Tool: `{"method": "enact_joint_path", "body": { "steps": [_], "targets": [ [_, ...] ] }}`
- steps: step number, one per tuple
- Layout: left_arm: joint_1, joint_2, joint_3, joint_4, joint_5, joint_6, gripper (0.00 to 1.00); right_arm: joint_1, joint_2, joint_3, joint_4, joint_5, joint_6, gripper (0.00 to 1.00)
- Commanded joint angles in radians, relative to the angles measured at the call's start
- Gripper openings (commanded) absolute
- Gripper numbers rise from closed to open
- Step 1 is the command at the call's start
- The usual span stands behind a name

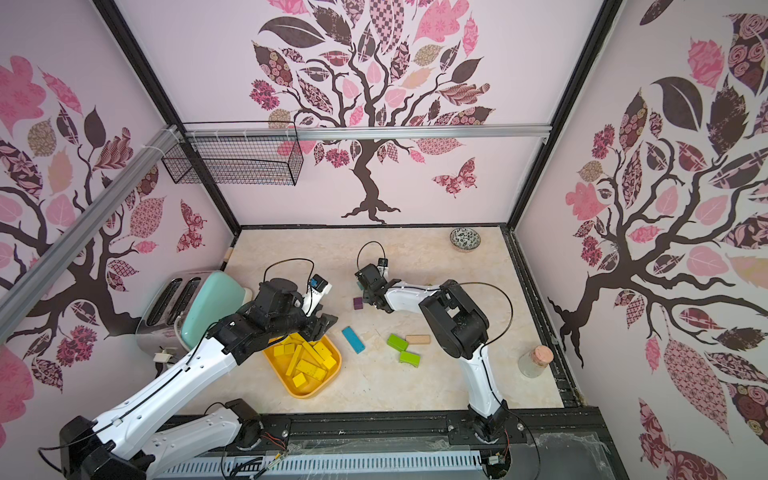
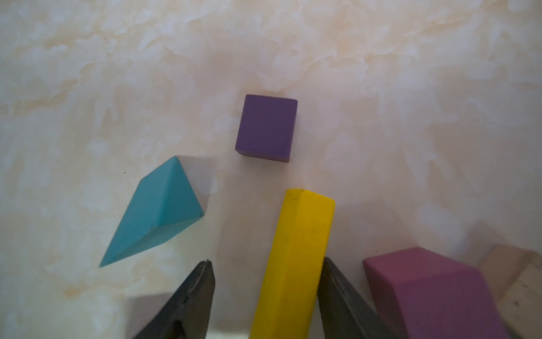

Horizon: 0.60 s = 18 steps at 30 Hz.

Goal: Pick out the yellow building blocks
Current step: Pick up the building block from the center of the board.

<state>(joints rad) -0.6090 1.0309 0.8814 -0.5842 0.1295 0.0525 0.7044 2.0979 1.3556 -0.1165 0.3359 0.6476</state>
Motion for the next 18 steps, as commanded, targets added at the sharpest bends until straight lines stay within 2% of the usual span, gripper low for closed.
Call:
{"method": "enact_joint_path", "body": {
  "steps": [1, 10, 16, 18],
  "targets": [
    [-0.001, -0.015, -0.009, 0.011, -0.013, -0.003, 0.65, -0.003, -0.013, -0.007, -0.031, -0.016, 0.001, 0.58],
    [-0.001, -0.021, -0.011, 0.011, -0.021, -0.003, 0.65, -0.003, -0.042, -0.035, -0.019, -0.015, 0.006, 0.45],
    [0.000, -0.019, -0.008, 0.012, -0.024, -0.005, 0.65, -0.003, -0.079, -0.066, -0.003, -0.013, 0.007, 0.29],
    [-0.001, -0.020, -0.008, 0.011, -0.025, -0.007, 0.65, -0.003, -0.096, -0.078, 0.006, -0.011, 0.007, 0.27]
  ]
}}
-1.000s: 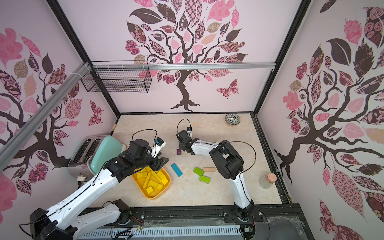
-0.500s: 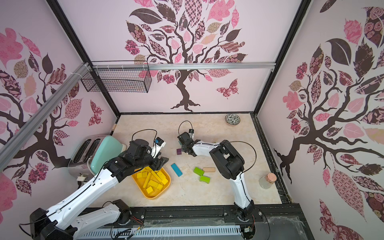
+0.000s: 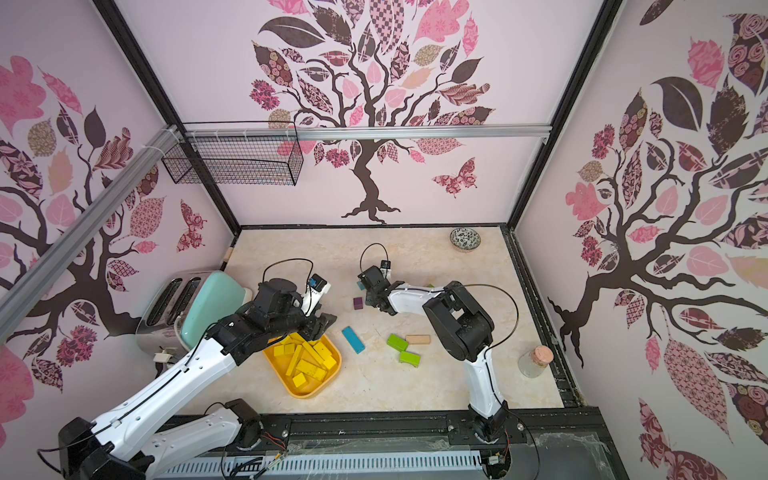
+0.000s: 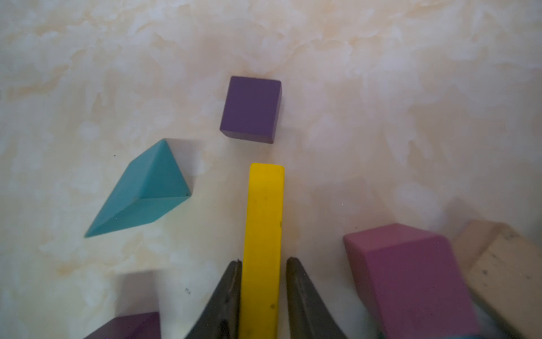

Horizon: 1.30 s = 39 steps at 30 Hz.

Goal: Pick out the yellow building blocks
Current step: Pick up the building block from the center of the board.

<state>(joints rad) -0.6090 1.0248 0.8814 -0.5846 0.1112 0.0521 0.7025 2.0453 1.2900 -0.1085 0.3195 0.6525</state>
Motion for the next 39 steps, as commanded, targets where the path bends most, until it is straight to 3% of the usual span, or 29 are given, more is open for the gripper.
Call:
{"method": "enact_joint_path", "body": {
  "steps": [1, 9, 15, 21, 25, 31, 35, 39],
  "targets": [
    [0.000, -0.015, -0.008, 0.011, -0.009, -0.006, 0.65, -0.001, -0.052, -0.020, 0.001, 0.008, 0.002, 0.26],
    [0.000, -0.017, -0.009, 0.013, -0.032, -0.011, 0.65, -0.001, -0.124, -0.078, 0.044, 0.003, -0.016, 0.08],
    [-0.001, -0.033, -0.010, 0.017, -0.066, -0.023, 0.65, -0.001, -0.187, -0.128, 0.072, -0.011, -0.034, 0.07],
    [0.000, -0.048, -0.003, 0.020, -0.084, -0.082, 0.65, -0.001, -0.299, -0.225, 0.169, -0.117, -0.086, 0.08],
    [0.000, -0.064, -0.002, -0.006, -0.114, -0.147, 0.65, -0.001, -0.396, -0.328, 0.297, -0.269, -0.126, 0.08],
    [0.003, -0.137, -0.043, -0.029, -0.209, -0.256, 0.68, -0.001, -0.481, -0.438, 0.488, -0.676, -0.182, 0.11],
    [0.004, -0.208, -0.074, -0.038, -0.271, -0.342, 0.74, 0.016, -0.435, -0.439, 0.587, -0.932, -0.115, 0.12],
    [0.003, -0.250, -0.064, -0.082, -0.300, -0.409, 0.75, 0.093, -0.363, -0.366, 0.521, -1.014, -0.156, 0.19]
  ]
}}
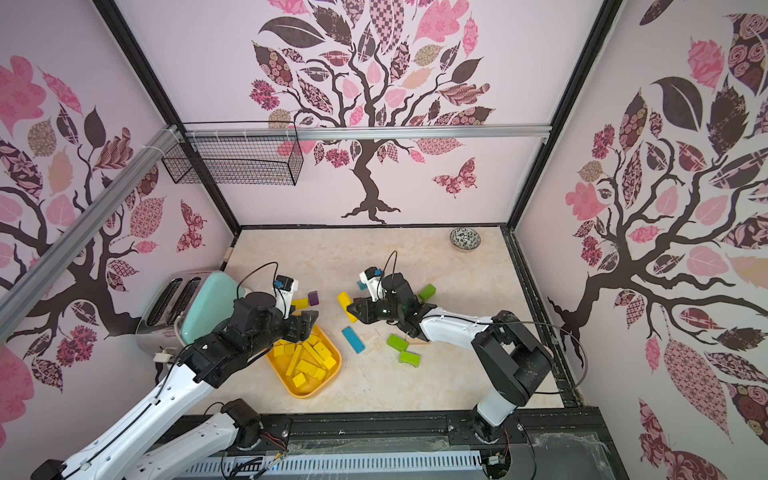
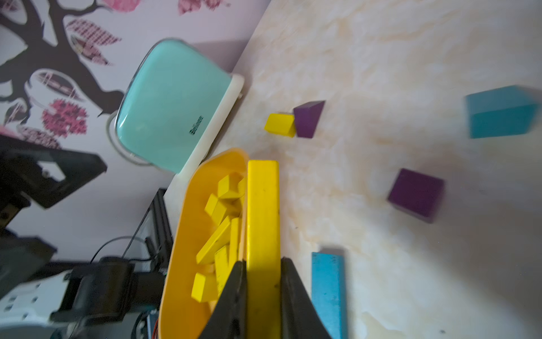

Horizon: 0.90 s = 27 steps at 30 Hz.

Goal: Pick out the yellow building blocks
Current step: Pick up the building block from the center of the board, then place the building block in the storage box.

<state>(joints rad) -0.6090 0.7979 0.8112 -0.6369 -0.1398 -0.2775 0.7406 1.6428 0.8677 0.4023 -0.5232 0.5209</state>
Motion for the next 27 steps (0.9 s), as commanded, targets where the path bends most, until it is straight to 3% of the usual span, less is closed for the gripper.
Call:
{"method": "enact_joint_path", "body": {
  "steps": [1, 13, 22, 27],
  "targets": [
    [0.004, -0.029, 0.012, -0.048, -0.062, -0.093, 0.75, 0.080, 0.052, 0.069, -0.004, -0.170, -0.042, 0.20],
    [0.004, -0.119, 0.034, -0.146, -0.180, -0.134, 0.75, 0.198, 0.166, 0.187, -0.075, -0.161, -0.113, 0.21],
    [0.004, -0.116, 0.040, -0.137, -0.195, -0.126, 0.75, 0.220, 0.160, 0.228, -0.171, -0.106, -0.200, 0.36],
    [0.004, -0.112, 0.041, -0.132, -0.196, -0.126, 0.75, 0.220, 0.160, 0.227, -0.174, -0.105, -0.200, 0.37]
  ]
}}
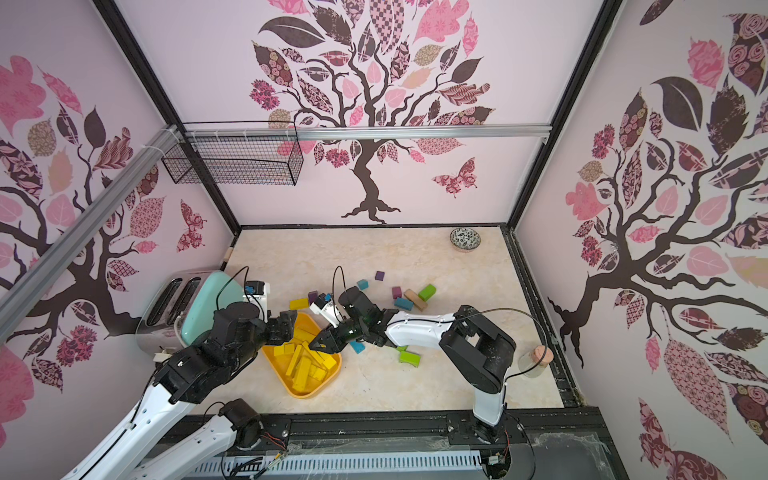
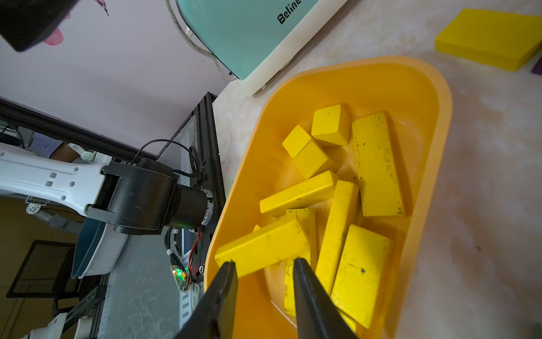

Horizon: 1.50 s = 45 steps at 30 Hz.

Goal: Pick out the yellow building blocks
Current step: Place the building block in the storage box, then reset both arms

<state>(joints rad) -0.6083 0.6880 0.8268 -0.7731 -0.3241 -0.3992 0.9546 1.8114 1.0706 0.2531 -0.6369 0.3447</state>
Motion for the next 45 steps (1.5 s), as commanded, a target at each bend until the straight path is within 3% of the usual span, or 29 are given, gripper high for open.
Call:
{"method": "enact_joint_path", "body": {
  "steps": [1, 13, 20, 24, 28, 35, 39, 41, 43, 45],
  "targets": [
    [0.003, -0.001, 0.025, 0.005, -0.012, -0.005, 0.75, 0.006, -0.009, 0.024, -0.026, 0.008, -0.026, 0.37],
    [0.003, 0.006, 0.025, 0.025, -0.016, 0.002, 0.75, 0.006, -0.042, 0.018, -0.041, 0.043, -0.054, 0.37],
    [0.004, 0.033, 0.021, 0.085, -0.044, 0.026, 0.76, 0.006, -0.095, 0.005, -0.059, 0.140, -0.106, 0.37],
    [0.004, 0.053, -0.019, 0.188, -0.080, 0.045, 0.79, 0.002, -0.161, -0.033, -0.034, 0.265, -0.125, 0.38],
    [0.017, 0.090, -0.071, 0.367, -0.099, 0.006, 0.83, -0.048, -0.230, -0.063, 0.006, 0.304, -0.117, 0.35],
    [0.067, 0.312, -0.096, 0.742, -0.157, 0.003, 0.88, -0.272, -0.381, -0.189, 0.063, 0.402, -0.135, 0.32],
    [0.220, 0.516, -0.069, 0.871, -0.023, -0.059, 0.88, -0.427, -0.489, -0.291, 0.112, 0.646, -0.144, 0.32],
    [0.316, 0.602, -0.040, 0.871, 0.058, -0.100, 0.88, -0.523, -0.529, -0.349, 0.136, 0.746, -0.102, 0.25],
    [0.411, 0.662, -0.048, 0.917, 0.117, -0.116, 0.87, -0.668, -0.567, -0.436, 0.192, 0.742, -0.032, 0.24],
    [0.486, 0.689, -0.074, 0.987, 0.140, -0.110, 0.87, -0.770, -0.594, -0.526, 0.272, 0.755, 0.015, 0.31]
  ]
}}
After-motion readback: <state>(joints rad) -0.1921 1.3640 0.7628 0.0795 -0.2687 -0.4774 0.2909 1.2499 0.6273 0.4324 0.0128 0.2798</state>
